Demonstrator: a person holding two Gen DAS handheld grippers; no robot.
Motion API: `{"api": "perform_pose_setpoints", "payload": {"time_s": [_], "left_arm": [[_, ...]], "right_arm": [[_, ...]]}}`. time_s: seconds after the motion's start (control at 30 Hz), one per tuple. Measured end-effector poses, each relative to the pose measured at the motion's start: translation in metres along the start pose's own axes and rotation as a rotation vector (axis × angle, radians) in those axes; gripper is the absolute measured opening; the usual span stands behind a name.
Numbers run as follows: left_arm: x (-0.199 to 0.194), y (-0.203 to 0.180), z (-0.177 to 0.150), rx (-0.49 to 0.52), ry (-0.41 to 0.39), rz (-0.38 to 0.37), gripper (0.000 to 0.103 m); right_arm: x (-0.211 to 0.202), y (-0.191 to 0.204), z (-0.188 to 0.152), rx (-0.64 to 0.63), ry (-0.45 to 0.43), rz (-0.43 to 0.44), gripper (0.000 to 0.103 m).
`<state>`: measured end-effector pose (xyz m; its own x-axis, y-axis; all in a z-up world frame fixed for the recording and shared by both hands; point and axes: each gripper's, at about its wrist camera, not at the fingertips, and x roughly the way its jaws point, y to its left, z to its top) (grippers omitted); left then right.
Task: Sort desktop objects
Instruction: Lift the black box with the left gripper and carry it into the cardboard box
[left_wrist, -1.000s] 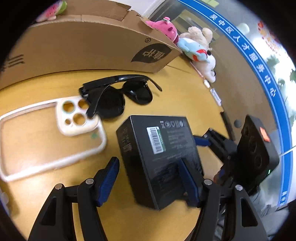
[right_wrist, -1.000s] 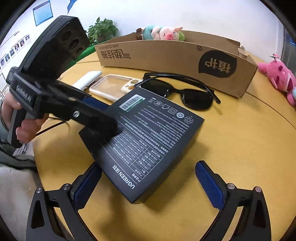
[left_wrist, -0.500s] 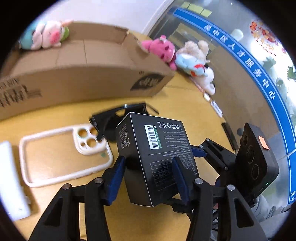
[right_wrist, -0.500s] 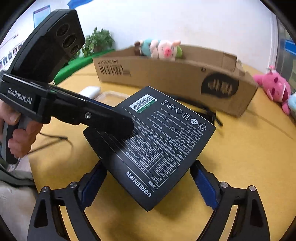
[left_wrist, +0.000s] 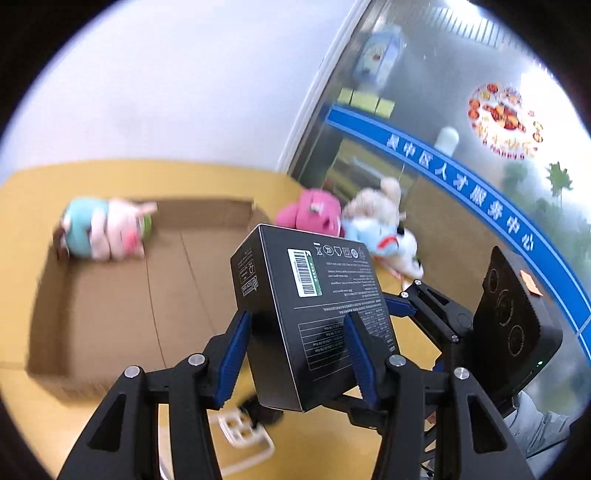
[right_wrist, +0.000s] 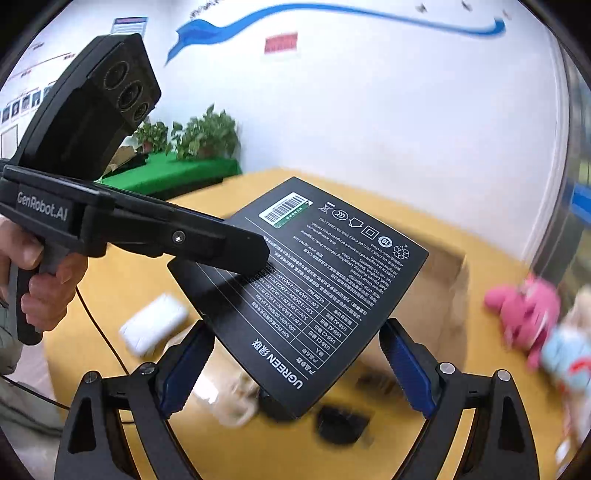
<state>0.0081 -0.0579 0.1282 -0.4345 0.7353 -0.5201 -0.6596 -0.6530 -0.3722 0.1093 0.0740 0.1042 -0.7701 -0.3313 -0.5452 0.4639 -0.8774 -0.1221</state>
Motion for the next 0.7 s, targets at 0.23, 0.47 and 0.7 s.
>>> {"api": "perform_pose_setpoints", "payload": {"time_s": [0.23,0.47,0.7], "left_arm": [[-0.014,0.009,0.063,0.063,-0.103,0.050,0.051],[-0.005,0.036,0.124,0.068,-0.146,0.062,0.051],[0.034,0.067,0.166,0.041,-0.131,0.075,0.051]], "right_arm": [[0.014,-0.023,0.084,-0.112,-0.086,-0.026,0.091],[0.045,-0.055,0.148,-0.122,-0.129,-0.031,0.091],[0.094,-0.095,0.188,-0.130,-0.106,-0.031,0.091]]}}
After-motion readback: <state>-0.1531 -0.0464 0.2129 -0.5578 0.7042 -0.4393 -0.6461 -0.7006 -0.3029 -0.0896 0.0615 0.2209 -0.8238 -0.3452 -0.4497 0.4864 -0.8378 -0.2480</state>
